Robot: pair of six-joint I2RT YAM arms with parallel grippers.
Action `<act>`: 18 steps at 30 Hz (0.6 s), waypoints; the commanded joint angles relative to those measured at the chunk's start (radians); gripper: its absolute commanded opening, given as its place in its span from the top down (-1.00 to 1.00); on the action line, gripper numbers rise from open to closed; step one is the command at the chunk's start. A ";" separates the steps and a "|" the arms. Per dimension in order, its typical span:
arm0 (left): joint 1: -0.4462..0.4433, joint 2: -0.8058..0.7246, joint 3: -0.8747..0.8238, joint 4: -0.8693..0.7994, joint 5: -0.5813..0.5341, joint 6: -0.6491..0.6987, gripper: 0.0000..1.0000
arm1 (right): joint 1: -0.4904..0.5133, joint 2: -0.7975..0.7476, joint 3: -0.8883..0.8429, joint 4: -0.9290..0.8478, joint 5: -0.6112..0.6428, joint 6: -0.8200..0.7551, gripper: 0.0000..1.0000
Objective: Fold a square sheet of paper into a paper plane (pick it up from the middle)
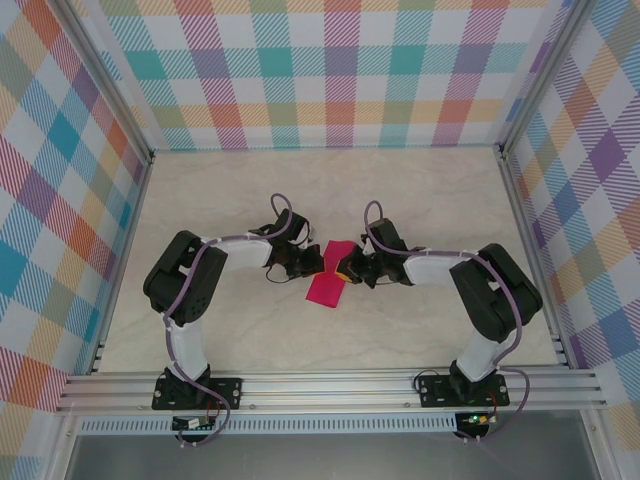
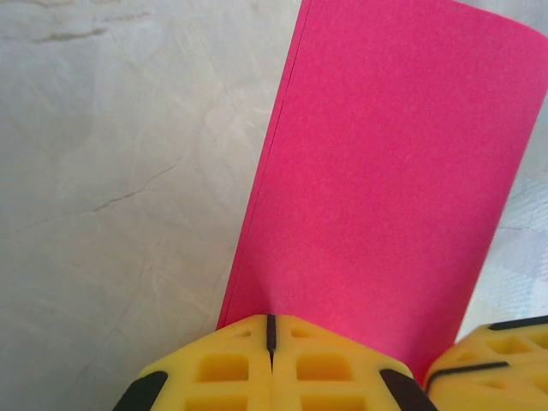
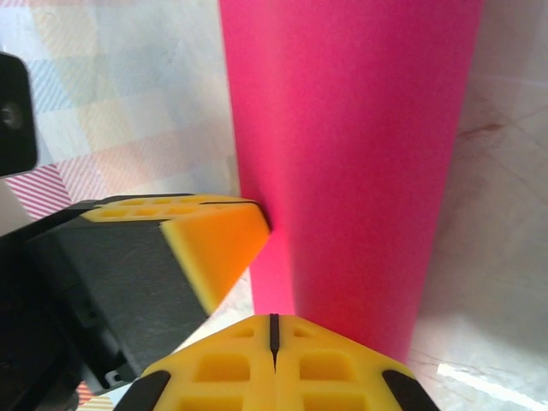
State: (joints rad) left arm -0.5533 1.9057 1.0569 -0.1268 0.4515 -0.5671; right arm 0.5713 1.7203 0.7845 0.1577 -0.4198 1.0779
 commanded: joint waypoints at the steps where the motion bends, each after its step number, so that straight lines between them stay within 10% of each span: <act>1: -0.019 0.067 -0.015 -0.063 -0.071 0.019 1.00 | 0.006 0.018 -0.023 0.022 0.008 -0.011 1.00; 18: -0.019 0.087 -0.026 -0.056 -0.073 0.022 1.00 | 0.001 0.031 -0.140 0.102 0.061 -0.060 1.00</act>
State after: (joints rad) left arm -0.5533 1.9083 1.0576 -0.1272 0.4526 -0.5602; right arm 0.5701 1.7325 0.6682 0.2665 -0.3946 1.0519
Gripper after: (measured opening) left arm 0.047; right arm 0.043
